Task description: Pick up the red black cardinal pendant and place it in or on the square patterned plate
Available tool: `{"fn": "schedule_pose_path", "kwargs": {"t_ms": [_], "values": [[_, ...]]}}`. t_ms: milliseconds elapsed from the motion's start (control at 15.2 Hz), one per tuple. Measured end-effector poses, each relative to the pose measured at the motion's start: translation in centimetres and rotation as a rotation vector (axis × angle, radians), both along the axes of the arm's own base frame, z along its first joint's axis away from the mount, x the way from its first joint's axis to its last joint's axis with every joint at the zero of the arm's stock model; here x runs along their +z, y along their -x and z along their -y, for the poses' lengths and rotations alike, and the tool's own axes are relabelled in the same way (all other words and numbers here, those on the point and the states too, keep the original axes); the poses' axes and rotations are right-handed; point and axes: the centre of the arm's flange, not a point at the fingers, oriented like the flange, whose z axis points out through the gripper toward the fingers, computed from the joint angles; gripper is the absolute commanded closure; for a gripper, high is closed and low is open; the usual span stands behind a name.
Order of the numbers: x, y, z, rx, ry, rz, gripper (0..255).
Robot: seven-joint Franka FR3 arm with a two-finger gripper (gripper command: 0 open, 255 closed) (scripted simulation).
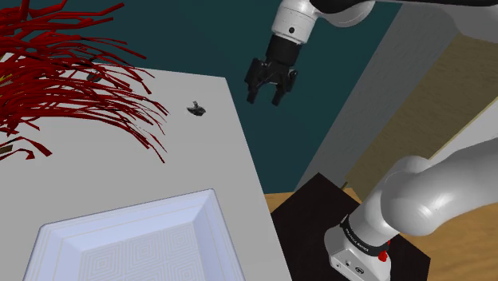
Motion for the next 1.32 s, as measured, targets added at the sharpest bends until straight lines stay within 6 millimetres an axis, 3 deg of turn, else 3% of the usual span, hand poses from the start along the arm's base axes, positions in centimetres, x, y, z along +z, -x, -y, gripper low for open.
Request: {"fn": "schedule_pose_path", "kwargs": {"t_ms": [726,1320], "values": [[-0.5,-8.7,-9.6,-0.019,-0.111,0.031,0],[-4.1,-9.1,-11.6,-0.021,-0.12,0.033,0]]}}
